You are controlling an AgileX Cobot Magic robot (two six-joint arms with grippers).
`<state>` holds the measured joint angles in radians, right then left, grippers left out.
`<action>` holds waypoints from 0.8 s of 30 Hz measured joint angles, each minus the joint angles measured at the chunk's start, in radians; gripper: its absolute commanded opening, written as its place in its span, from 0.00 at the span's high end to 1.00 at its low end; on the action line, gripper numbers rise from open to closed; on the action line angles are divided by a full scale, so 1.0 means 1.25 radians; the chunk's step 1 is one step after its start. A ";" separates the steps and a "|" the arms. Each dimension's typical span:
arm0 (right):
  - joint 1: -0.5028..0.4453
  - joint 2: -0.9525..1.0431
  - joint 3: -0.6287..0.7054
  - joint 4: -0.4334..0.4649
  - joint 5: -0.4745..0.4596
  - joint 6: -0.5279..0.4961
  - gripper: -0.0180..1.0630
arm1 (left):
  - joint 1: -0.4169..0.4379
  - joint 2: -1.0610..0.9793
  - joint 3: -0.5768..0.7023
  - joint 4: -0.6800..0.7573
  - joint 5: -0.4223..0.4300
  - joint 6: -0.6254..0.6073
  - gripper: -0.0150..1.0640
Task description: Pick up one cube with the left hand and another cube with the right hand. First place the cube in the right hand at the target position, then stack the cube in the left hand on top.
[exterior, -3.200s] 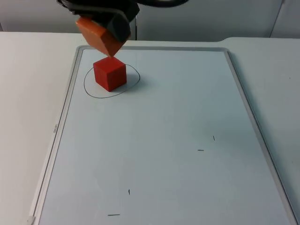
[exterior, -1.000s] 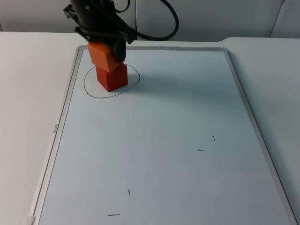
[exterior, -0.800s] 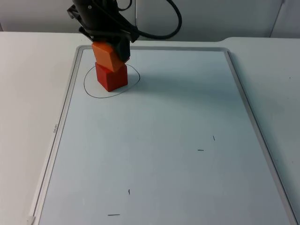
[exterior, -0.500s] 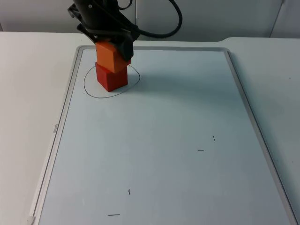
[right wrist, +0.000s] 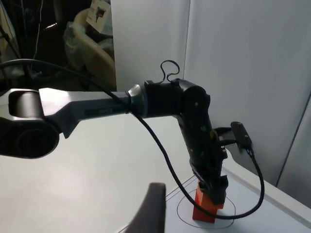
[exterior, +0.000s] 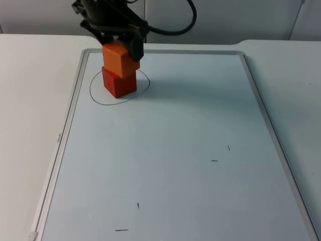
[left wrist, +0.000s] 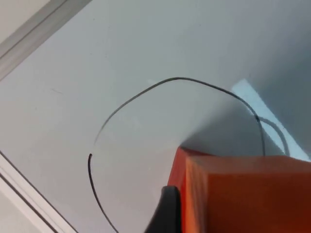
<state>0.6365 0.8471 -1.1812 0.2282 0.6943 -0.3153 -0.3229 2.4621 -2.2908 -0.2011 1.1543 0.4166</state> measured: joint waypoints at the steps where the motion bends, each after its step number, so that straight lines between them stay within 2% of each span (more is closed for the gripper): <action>1: 0.000 0.000 0.000 0.000 0.000 0.000 0.22 | 0.000 0.000 0.000 0.000 0.000 0.000 0.31; 2: 0.000 0.000 0.000 -0.002 -0.002 0.000 0.22 | 0.000 0.000 -0.030 0.000 0.031 0.000 0.31; 5: 0.000 0.000 0.000 -0.008 -0.007 0.000 0.22 | 0.000 -0.010 -0.083 -0.005 0.043 -0.017 0.31; 8: 0.000 0.000 0.000 -0.011 -0.014 0.000 0.22 | 0.000 -0.026 -0.092 -0.018 0.045 -0.028 0.31; 13: 0.000 0.000 0.000 -0.014 -0.033 0.000 0.22 | 0.000 -0.129 -0.096 -0.115 0.048 -0.044 0.31; 17: 0.000 0.000 0.000 -0.018 -0.046 -0.007 0.22 | -0.012 -0.256 -0.096 -0.163 0.048 -0.044 0.31; 24: 0.000 0.000 0.000 -0.035 -0.049 -0.008 0.22 | -0.029 -0.484 -0.080 -0.122 0.048 -0.043 0.31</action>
<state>0.6365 0.8471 -1.1812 0.1844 0.6328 -0.3256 -0.3596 1.8577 -2.3907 -0.3530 1.2145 0.3633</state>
